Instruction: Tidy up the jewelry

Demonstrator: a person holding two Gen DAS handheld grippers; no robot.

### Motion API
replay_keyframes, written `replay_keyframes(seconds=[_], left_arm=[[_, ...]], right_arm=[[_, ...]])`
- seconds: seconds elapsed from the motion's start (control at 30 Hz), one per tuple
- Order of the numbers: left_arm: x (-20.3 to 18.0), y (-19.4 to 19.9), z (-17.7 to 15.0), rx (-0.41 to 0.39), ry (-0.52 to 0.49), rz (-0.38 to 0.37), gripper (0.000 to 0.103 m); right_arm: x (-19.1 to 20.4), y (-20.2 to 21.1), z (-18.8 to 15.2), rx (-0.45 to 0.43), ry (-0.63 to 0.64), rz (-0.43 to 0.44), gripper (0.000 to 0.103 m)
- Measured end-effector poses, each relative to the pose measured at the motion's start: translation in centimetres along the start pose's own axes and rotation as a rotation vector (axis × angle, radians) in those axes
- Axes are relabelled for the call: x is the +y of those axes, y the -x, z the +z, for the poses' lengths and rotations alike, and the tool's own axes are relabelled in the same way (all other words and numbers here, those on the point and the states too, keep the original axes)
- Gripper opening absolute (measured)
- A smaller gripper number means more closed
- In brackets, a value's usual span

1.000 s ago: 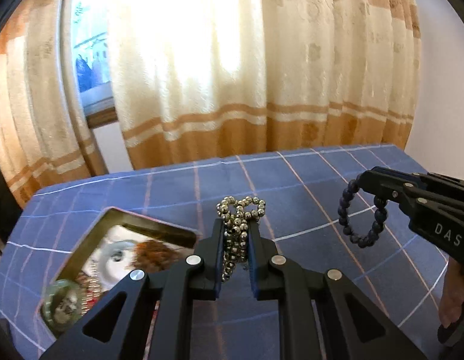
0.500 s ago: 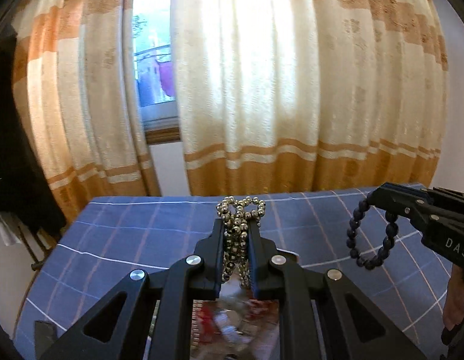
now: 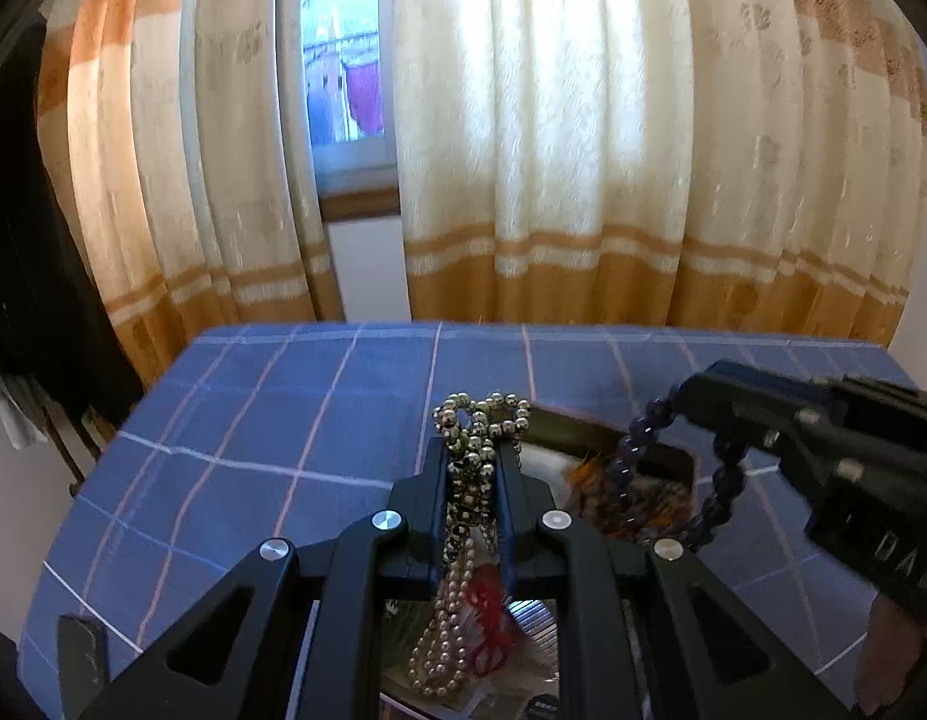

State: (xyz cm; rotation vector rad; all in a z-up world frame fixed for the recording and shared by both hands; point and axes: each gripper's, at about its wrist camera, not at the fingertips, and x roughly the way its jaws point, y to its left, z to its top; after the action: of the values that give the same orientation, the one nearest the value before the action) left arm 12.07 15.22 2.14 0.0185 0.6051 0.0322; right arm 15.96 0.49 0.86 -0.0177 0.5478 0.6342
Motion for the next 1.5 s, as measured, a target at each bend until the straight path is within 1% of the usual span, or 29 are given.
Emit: replay_keyframes(seconds=[0.1, 0.17, 0.2, 0.23, 0.27, 0.3, 0.33, 0.37, 0.4, 0.43, 0.47, 0.5, 0.57, 0.63, 0.67, 0.7, 0.83, 0.93, 1.03, 1.33, 1.5], left_arm=[[0.1, -1.0, -0.9, 0.033, 0.001, -0.013, 0.014], [0.3, -1.8, -1.5, 0.058, 0.016, -0.032, 0.015], [0.3, -2.1, -1.7, 0.074, 0.023, -0.040, 0.018], [0.4, -2.6, -1.9, 0.094, 0.032, -0.043, 0.023], [0.4, -2.8, -2.1, 0.106, 0.035, -0.042, 0.037], [0.3, -2.7, -2.3, 0.101, 0.038, -0.031, 0.052], [0.3, -2.4, -2.3, 0.085, 0.039, -0.015, 0.057], [0.4, -2.0, -2.3, 0.070, 0.042, 0.006, 0.062], [0.5, -1.6, -2.3, 0.056, 0.045, 0.018, 0.065], [0.6, -1.2, -2.2, 0.047, 0.053, 0.012, 0.067], [0.8, -0.8, -2.2, 0.042, 0.065, 0.004, 0.071], [1.1, -0.7, -2.2, 0.037, 0.071, 0.002, 0.073], [1.3, 0.0, -2.4, 0.014, 0.080, 0.017, 0.073], [1.2, 0.7, -2.6, -0.012, 0.080, 0.056, 0.073], [1.2, 1.0, -2.7, -0.022, 0.082, 0.063, 0.073], [1.2, 1.5, -2.9, -0.040, 0.086, 0.063, 0.073], [1.1, 2.6, -3.1, -0.076, 0.092, 0.068, 0.073], [1.0, 2.9, -3.1, -0.079, 0.101, 0.059, 0.073], [1.0, 2.8, -3.2, -0.073, 0.105, 0.058, 0.073], [1.1, 3.0, -3.6, -0.061, 0.118, 0.056, 0.073], [1.2, 3.2, -3.5, -0.073, 0.113, 0.069, 0.073]], right_arm=[[0.0, -2.1, -1.4, 0.059, 0.007, 0.000, 0.016], [-0.1, -2.7, -1.8, 0.081, 0.006, -0.004, 0.016], [-0.1, -3.0, -2.0, 0.093, 0.007, -0.001, 0.016], [-0.1, -3.1, -2.3, 0.103, 0.009, -0.005, 0.017], [-0.2, -3.2, -2.4, 0.104, 0.009, -0.006, 0.018], [-0.2, -3.2, -2.5, 0.101, 0.008, 0.001, 0.022], [-0.3, -3.1, -2.6, 0.105, 0.005, 0.006, 0.029], [-0.4, -3.0, -2.7, 0.109, 0.004, 0.008, 0.040], [-0.7, -2.8, -2.8, 0.104, 0.000, 0.004, 0.047], [-0.9, -2.5, -2.8, 0.097, -0.007, 0.002, 0.052], [-1.0, -2.3, -2.8, 0.091, -0.014, -0.003, 0.060], [-1.3, -1.7, -2.8, 0.080, -0.017, -0.010, 0.062], [-1.4, -1.1, -2.7, 0.062, -0.013, -0.028, 0.064], [-1.7, 0.0, -2.8, 0.031, -0.021, -0.059, 0.071], [-1.9, 0.6, -2.9, 0.013, -0.027, -0.070, 0.075], [-2.0, 1.0, -2.9, -0.001, -0.030, -0.079, 0.077], [-2.1, 2.7, -3.2, -0.052, -0.025, -0.105, 0.077], [-2.0, 3.4, -3.2, -0.084, -0.022, -0.106, 0.079], [-1.9, 4.1, -3.0, -0.117, -0.010, -0.110, 0.085], [-1.5, 4.1, -2.9, -0.124, 0.000, -0.091, 0.086], [-1.4, 3.9, -3.1, -0.118, 0.002, -0.092, 0.086]])
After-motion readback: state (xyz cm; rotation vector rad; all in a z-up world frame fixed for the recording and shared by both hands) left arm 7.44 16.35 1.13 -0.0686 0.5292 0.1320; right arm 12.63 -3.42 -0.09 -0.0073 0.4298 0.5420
